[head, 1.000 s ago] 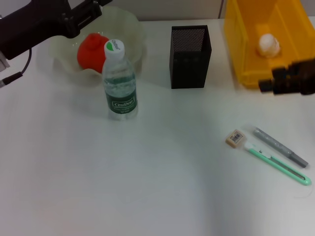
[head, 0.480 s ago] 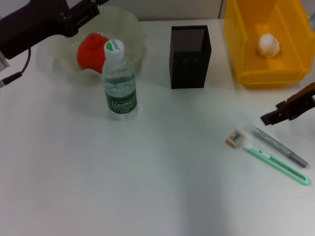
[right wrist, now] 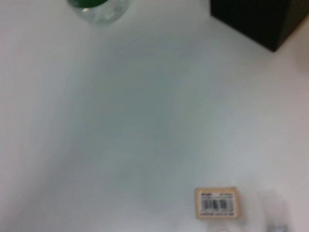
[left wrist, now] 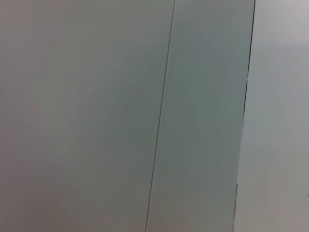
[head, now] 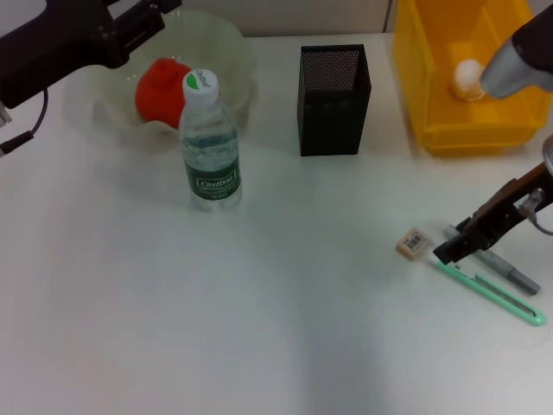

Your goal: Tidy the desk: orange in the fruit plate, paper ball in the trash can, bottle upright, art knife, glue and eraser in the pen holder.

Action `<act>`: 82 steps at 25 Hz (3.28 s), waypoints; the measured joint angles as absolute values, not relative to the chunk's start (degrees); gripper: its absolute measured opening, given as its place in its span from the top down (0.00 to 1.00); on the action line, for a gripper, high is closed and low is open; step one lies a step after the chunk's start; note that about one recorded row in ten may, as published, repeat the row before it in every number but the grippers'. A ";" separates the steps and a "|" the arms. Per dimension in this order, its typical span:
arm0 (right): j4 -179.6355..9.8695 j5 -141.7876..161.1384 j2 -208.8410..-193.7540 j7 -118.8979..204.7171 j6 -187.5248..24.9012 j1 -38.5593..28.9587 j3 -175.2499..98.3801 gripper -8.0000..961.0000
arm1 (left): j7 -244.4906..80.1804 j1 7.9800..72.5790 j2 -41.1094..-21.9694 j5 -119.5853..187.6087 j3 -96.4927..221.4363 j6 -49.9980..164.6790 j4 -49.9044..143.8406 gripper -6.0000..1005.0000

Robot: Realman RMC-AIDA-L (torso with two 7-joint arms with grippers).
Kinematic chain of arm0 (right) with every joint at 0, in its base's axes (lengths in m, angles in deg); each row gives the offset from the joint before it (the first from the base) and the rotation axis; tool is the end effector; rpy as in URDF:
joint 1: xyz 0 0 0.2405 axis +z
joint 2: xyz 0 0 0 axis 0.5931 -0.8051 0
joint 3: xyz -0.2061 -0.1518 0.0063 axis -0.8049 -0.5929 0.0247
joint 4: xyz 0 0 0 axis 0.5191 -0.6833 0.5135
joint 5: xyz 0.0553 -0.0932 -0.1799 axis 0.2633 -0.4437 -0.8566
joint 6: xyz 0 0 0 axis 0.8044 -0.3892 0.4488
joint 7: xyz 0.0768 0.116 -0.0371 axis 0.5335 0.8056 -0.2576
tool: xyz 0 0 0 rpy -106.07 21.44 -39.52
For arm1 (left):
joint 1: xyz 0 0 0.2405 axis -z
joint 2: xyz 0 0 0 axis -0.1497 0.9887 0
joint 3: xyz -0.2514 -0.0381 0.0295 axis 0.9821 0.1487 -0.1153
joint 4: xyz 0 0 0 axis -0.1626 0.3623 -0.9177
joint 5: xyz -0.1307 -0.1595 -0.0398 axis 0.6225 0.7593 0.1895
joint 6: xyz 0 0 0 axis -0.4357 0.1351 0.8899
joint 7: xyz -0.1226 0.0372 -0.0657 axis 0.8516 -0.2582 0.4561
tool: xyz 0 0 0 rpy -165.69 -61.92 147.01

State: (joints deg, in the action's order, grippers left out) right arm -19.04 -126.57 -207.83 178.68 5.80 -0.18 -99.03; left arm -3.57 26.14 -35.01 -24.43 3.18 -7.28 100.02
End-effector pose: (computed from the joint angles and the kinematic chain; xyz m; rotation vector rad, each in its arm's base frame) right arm 0.2142 0.3493 0.0126 -2.6476 1.0762 -0.5395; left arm -0.2189 0.3486 0.0536 -2.2693 -0.4569 -1.0812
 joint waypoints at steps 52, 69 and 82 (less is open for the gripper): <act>-29.25 -129.69 -207.84 180.12 0.79 4.22 -106.75 0.76 | -4.61 26.36 -35.10 -24.23 4.20 -7.37 97.58 0.53; -37.91 -92.84 -203.15 153.72 14.56 -2.23 -64.82 0.80 | -4.61 26.93 -35.24 -24.07 4.84 -7.80 97.26 0.53; -66.81 -61.39 -207.92 99.96 -8.57 1.02 -63.92 0.80 | -7.95 28.57 -35.34 -22.34 4.65 -8.88 90.39 0.53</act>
State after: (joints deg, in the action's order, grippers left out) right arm -66.81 -61.39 -207.92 99.96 -8.57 1.02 -63.92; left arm -7.95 28.57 -35.34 -22.34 4.65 -8.88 90.39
